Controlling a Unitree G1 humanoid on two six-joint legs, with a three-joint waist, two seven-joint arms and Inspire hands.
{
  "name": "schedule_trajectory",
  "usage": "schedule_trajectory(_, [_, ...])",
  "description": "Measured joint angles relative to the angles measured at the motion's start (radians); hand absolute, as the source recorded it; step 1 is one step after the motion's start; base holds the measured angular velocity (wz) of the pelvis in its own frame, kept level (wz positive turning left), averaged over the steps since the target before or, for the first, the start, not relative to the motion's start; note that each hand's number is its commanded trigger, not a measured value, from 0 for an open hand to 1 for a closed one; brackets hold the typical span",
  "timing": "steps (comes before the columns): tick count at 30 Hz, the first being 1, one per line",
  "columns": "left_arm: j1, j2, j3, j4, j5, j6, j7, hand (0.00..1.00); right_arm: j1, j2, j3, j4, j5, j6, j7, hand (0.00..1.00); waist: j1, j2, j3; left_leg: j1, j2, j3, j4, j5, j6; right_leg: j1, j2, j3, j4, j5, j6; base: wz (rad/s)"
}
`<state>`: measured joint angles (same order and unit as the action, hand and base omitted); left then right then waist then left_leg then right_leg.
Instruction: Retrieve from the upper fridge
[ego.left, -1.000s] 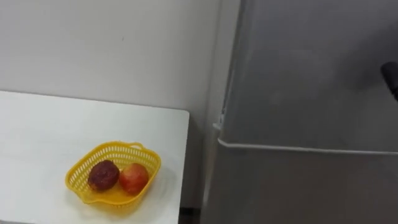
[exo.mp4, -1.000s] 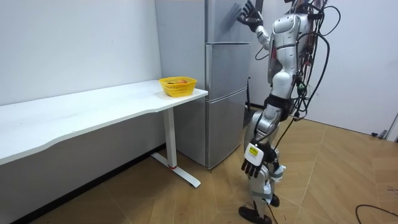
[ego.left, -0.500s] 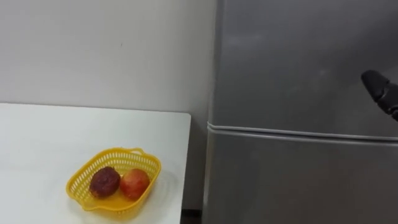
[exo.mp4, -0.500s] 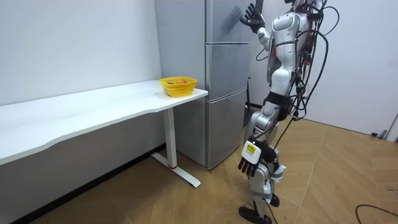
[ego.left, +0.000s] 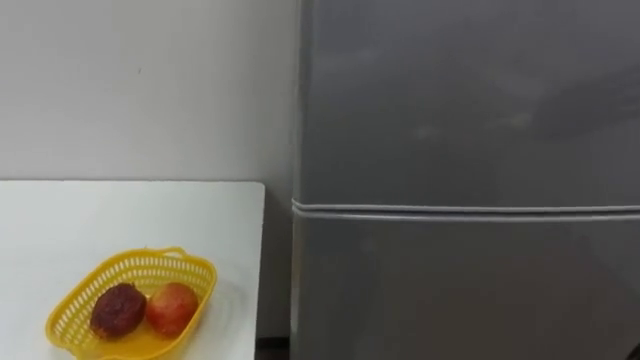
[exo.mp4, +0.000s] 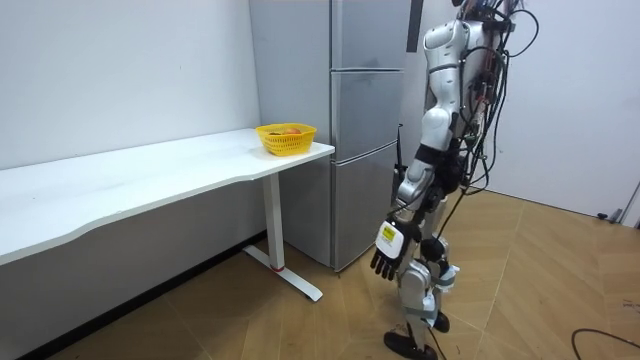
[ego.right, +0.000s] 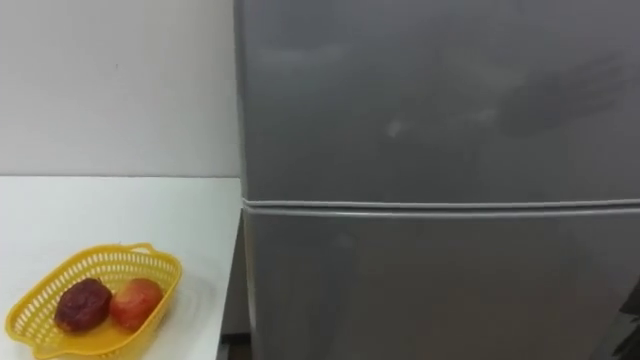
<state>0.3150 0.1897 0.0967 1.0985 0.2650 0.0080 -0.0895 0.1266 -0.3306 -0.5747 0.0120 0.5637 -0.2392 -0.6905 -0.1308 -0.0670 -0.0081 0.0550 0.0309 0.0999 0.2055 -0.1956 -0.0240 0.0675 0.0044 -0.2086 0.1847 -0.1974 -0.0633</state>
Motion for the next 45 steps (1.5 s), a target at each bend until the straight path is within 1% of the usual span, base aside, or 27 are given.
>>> schedule_trajectory(1, [-0.001, 0.0, 0.0, -0.001, -0.001, 0.001, 0.0, 0.0, 0.016, 0.013, -0.001, 0.03, 0.016, 0.0, -0.009, 0.0, -0.001, 0.003, 0.0014, 0.004, 0.0, 0.003, -0.002, 0.0, 0.0, -0.001, 0.0, 0.002, 0.0, 0.0, 0.0, -0.1])
schedule_trajectory(2, [-0.001, -0.001, 0.0, -0.001, -0.002, 0.007, 0.0, 0.0, 0.038, 0.043, -0.002, 0.093, 0.047, 0.006, -0.022, 0.0, -0.001, 0.012, 0.0019, 0.01, 0.0, 0.007, -0.003, 0.0, 0.0, -0.002, 0.0, 0.01, 0.0, -0.003, 0.002, -0.16])
schedule_trajectory(3, [-0.001, -0.003, 0.0, -0.004, -0.02, 0.015, 0.001, 0.0, 0.058, 0.07, 0.001, 0.159, 0.07, 0.018, -0.032, 0.0, 0.0, 0.022, 0.0, 0.016, -0.002, 0.01, -0.004, 0.0, 0.0, -0.002, -0.001, 0.017, 0.0, -0.006, 0.002, -0.18])
schedule_trajectory(4, [0.0, -0.004, 0.0, -0.009, -0.024, 0.018, 0.001, 0.0, 0.066, 0.084, 0.002, 0.192, 0.082, 0.025, -0.034, 0.0, -0.001, 0.026, 0.0007, 0.021, -0.002, 0.011, -0.006, 0.0, 0.0, -0.002, -0.002, 0.018, 0.002, -0.008, 0.002, -0.15])
schedule_trajectory(5, [0.003, -0.004, 0.006, -0.027, -0.031, 0.025, 0.001, 0.0, 0.084, 0.111, 0.002, 0.246, 0.103, 0.042, -0.037, 0.0, -0.003, 0.033, -0.0017, 0.026, -0.003, 0.011, -0.01, 0.0, 0.0, -0.001, -0.003, 0.021, 0.005, -0.012, 0.002, -0.07])
schedule_trajectory(6, [-0.007, -0.004, 0.015, -0.036, -0.035, 0.033, 0.0, 0.0, 0.098, 0.133, 0.008, 0.316, 0.101, 0.054, -0.035, 0.0, -0.002, 0.035, -0.0014, 0.027, -0.003, 0.012, -0.009, 0.0, 0.0, -0.001, -0.003, 0.022, 0.007, -0.014, 0.001, -0.03])
schedule_trajectory(8, [-0.019, -0.008, 0.019, -0.047, -0.039, 0.037, 0.0, 0.0, 0.111, 0.155, 0.034, 0.404, 0.099, 0.07, -0.027, 0.0, 0.0, 0.036, -0.0008, 0.028, -0.002, 0.012, -0.011, 0.0, 0.0, -0.002, -0.002, 0.025, 0.008, -0.014, 0.001, -0.08])
schedule_trajectory(10, [-0.017, -0.015, 0.017, -0.06, -0.039, 0.037, 0.007, 0.0, 0.119, 0.163, 0.107, 0.486, 0.074, 0.08, -0.02, 0.0, 0.008, 0.037, 0.0001, 0.036, -0.002, 0.012, -0.021, 0.0, 0.0, -0.001, 0.003, 0.044, 0.014, -0.015, 0.001, -0.23])
schedule_trajectory(12, [-0.019, -0.016, 0.017, -0.062, -0.038, 0.038, 0.022, 0.0, 0.133, 0.165, 0.201, 0.676, -0.02, 0.083, 0.039, 0.0, 0.011, 0.034, -0.0003, 0.044, -0.004, 0.012, -0.022, 0.0, 0.0, 0.009, 0.001, 0.049, 0.001, -0.015, 0.002, -0.06])
schedule_trajectory(13, [-0.02, -0.016, 0.016, -0.063, -0.038, 0.037, 0.022, 0.0, 0.133, 0.165, 0.221, 0.727, -0.037, 0.089, 0.056, 0.0, 0.016, 0.035, 0.0004, 0.044, -0.005, 0.012, -0.022, 0.0, 0.0, 0.009, 0.0, 0.049, 0.0, -0.016, 0.003, 0.06])
schedule_trajectory(14, [-0.03, -0.017, 0.015, -0.061, -0.038, 0.037, 0.021, 0.0, 0.13, 0.167, 0.259, 0.819, -0.073, 0.107, 0.09, 0.0, 0.028, 0.038, 0.0005, 0.044, -0.007, 0.012, -0.024, 0.0, 0.0, 0.007, -0.002, 0.049, 0.001, -0.016, 0.004, 0.06])
schedule_trajectory(15, [-0.031, -0.019, 0.016, -0.054, -0.038, 0.036, 0.021, 0.0, 0.128, 0.169, 0.283, 0.913, -0.129, 0.125, 0.134, 0.0, 0.031, 0.042, 0.0006, 0.042, -0.008, 0.011, -0.025, 0.0, 0.0, 0.006, -0.003, 0.045, 0.003, -0.015, 0.006, 0.05])
schedule_trajectory(16, [-0.029, -0.019, 0.017, -0.052, -0.037, 0.036, 0.02, 0.0, 0.119, 0.171, 0.291, 0.959, -0.153, 0.134, 0.159, 0.0, 0.036, 0.043, 0.0006, 0.043, -0.008, 0.011, -0.027, 0.0, 0.0, 0.006, -0.004, 0.045, 0.002, -0.015, 0.006, 0.0])
schedule_trajectory(17, [-0.027, -0.02, 0.021, -0.041, -0.036, 0.037, 0.02, 0.0, 0.119, 0.171, 0.308, 1.038, -0.197, 0.155, 0.213, 0.0, 0.049, 0.045, 0.0003, 0.045, -0.008, 0.012, -0.034, 0.0, 0.0, 0.006, -0.003, 0.047, 0.002, -0.015, 0.007, -0.04])
schedule_trajectory(18, [-0.028, -0.02, 0.023, -0.038, -0.027, 0.039, 0.019, 0.0, 0.124, 0.17, 0.324, 1.103, -0.248, 0.177, 0.264, 0.0, 0.056, 0.047, 0.0011, 0.048, -0.008, 0.012, -0.039, 0.0, 0.0, 0.007, -0.003, 0.045, 0.0, -0.015, 0.007, -0.03])
schedule_trajectory(19, [-0.028, -0.021, 0.023, -0.038, -0.021, 0.043, 0.018, 0.0, 0.125, 0.169, 0.337, 1.128, -0.271, 0.185, 0.287, 0.0, 0.058, 0.052, 0.0044, 0.051, -0.008, 0.012, -0.04, 0.0, 0.0, 0.007, -0.003, 0.044, 0.0, -0.015, 0.007, 0.0])
schedule_trajectory(21, [-0.026, -0.023, 0.021, -0.039, -0.016, 0.071, 0.016, 0.0, 0.111, 0.159, 0.398, 1.237, -0.357, 0.223, 0.377, 0.0, 0.06, 0.053, 0.0065, 0.056, -0.008, 0.009, -0.041, 0.0, 0.001, 0.018, -0.003, 0.044, -0.002, -0.016, 0.008, 0.0])
schedule_trajectory(22, [-0.026, -0.023, 0.02, -0.04, -0.016, 0.079, 0.015, 0.0, 0.103, 0.159, 0.409, 1.26, -0.379, 0.235, 0.397, 0.0, 0.06, 0.053, 0.0062, 0.059, -0.009, 0.009, -0.041, 0.0, 0.001, 0.021, -0.004, 0.044, -0.003, -0.017, 0.008, 0.0])
schedule_trajectory(23, [-0.028, -0.023, 0.017, -0.041, -0.016, 0.09, 0.013, 0.0, 0.09, 0.16, 0.434, 1.302, -0.416, 0.259, 0.431, 0.0, 0.06, 0.054, 0.0065, 0.061, -0.009, 0.01, -0.041, 0.0, 0.001, 0.023, -0.004, 0.043, -0.002, -0.02, 0.009, 0.05])
schedule_trajectory(24, [-0.03, -0.024, 0.015, -0.044, -0.016, 0.099, 0.01, 0.0, 0.08, 0.162, 0.445, 1.322, -0.45, 0.284, 0.464, 0.0, 0.06, 0.055, 0.0072, 0.061, -0.009, 0.009, -0.041, 0.0, 0.001, 0.023, -0.005, 0.041, -0.002, -0.02, 0.009, 0.05])
schedule_trajectory(27, [-0.025, -0.025, -0.004, -0.061, -0.015, 0.117, 0.01, 0.0, 0.072, 0.163, 0.468, 1.323, -0.546, 0.324, 0.516, 0.0, 0.06, 0.058, 0.0083, 0.061, -0.009, 0.009, -0.041, 0.0, 0.001, 0.023, -0.004, 0.04, 0.0, -0.02, 0.009, 0.01])
schedule_trajectory(31, [-0.026, -0.025, -0.027, -0.062, -0.016, 0.134, 0.011, 0.0, 0.057, 0.163, 0.486, 1.315, -0.622, 0.348, 0.558, 0.0, 0.061, 0.059, 0.0088, 0.063, -0.009, 0.007, -0.039, 0.0, 0.001, 0.023, -0.003, 0.038, 0.001, -0.02, 0.009, 0.0])
schedule_trajectory(33, [-0.029, -0.026, -0.043, -0.062, -0.016, 0.149, 0.011, 0.0, 0.05, 0.171, 0.524, 1.307, -0.674, 0.365, 0.574, 0.0, 0.067, 0.057, 0.0092, 0.064, -0.008, 0.007, -0.039, 0.0, 0.001, 0.023, -0.003, 0.037, 0.002, -0.02, 0.009, 0.0])
schedule_trajectory(36, [-0.036, -0.03, -0.05, -0.057, -0.016, 0.163, 0.011, 0.0, 0.047, 0.185, 0.533, 1.298, -0.724, 0.381, 0.586, 0.0, 0.086, 0.056, 0.0098, 0.068, -0.008, 0.007, -0.039, 0.0, 0.001, 0.026, -0.003, 0.035, 0.002, -0.02, 0.009, 0.01])
schedule_trajectory(38, [-0.033, -0.033, -0.06, -0.055, -0.016, 0.169, 0.01, 0.0, 0.032, 0.187, 0.534, 1.299, -0.732, 0.394, 0.597, 0.0, 0.093, 0.057, 0.014, 0.076, -0.008, 0.006, -0.04, 0.0, 0.001, 0.033, -0.003, 0.037, 0.001, -0.02, 0.009, 0.0])
schedule_trajectory(41, [-0.032, -0.045, -0.064, -0.055, -0.014, 0.182, 0.006, 0.0, 0.02, 0.188, 0.533, 1.299, -0.731, 0.394, 0.606, 0.0, 0.102, 0.057, 0.0144, 0.076, -0.008, 0.006, -0.04, 0.0, 0.001, 0.036, -0.003, 0.037, 0.0, -0.02, 0.009, 0.0])
schedule_trajectory(45, [-0.033, -0.052, -0.07, -0.056, -0.002, 0.183, -0.014, 0.0, -0.007, 0.188, 0.533, 1.29, -0.731, 0.392, 0.606, 0.0, 0.111, 0.058, 0.0144, 0.075, -0.008, 0.006, -0.039, 0.0, 0.001, 0.035, -0.003, 0.037, -0.001, -0.02, 0.009, 0.0])
